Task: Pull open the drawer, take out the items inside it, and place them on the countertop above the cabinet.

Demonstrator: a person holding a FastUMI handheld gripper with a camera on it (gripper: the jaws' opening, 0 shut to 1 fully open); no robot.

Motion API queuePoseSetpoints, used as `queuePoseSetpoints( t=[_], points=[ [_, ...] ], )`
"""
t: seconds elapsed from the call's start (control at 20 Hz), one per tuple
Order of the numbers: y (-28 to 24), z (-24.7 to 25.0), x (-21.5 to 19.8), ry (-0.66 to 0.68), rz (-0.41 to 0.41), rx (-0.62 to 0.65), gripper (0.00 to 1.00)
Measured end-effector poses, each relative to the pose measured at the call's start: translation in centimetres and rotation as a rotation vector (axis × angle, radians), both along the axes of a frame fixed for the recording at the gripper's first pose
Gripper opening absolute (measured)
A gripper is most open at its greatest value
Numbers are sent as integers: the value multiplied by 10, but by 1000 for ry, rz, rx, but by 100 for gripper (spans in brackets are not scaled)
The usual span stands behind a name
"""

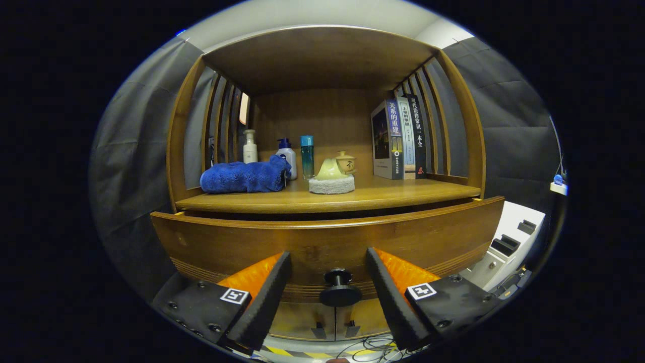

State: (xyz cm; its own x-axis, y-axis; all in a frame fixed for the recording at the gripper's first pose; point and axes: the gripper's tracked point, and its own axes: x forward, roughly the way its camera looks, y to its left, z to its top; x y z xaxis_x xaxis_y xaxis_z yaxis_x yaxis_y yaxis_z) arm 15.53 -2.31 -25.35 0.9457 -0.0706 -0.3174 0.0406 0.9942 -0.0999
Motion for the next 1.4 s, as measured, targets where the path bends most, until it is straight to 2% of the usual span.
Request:
queuePoseSetpoints(
  t=[0.25, 0.6, 0.95, 1.15, 1.4],
  points=[
    [-3, 1, 31, -35, 2, 4, 98],
    [-4, -6, 44, -16, 1, 6, 98],
    [-3, 5, 42, -60, -3, -26, 99],
    [5, 41, 22, -102, 6, -21, 99],
    [24, 97, -17, -170, 33, 60, 99]
  ],
)
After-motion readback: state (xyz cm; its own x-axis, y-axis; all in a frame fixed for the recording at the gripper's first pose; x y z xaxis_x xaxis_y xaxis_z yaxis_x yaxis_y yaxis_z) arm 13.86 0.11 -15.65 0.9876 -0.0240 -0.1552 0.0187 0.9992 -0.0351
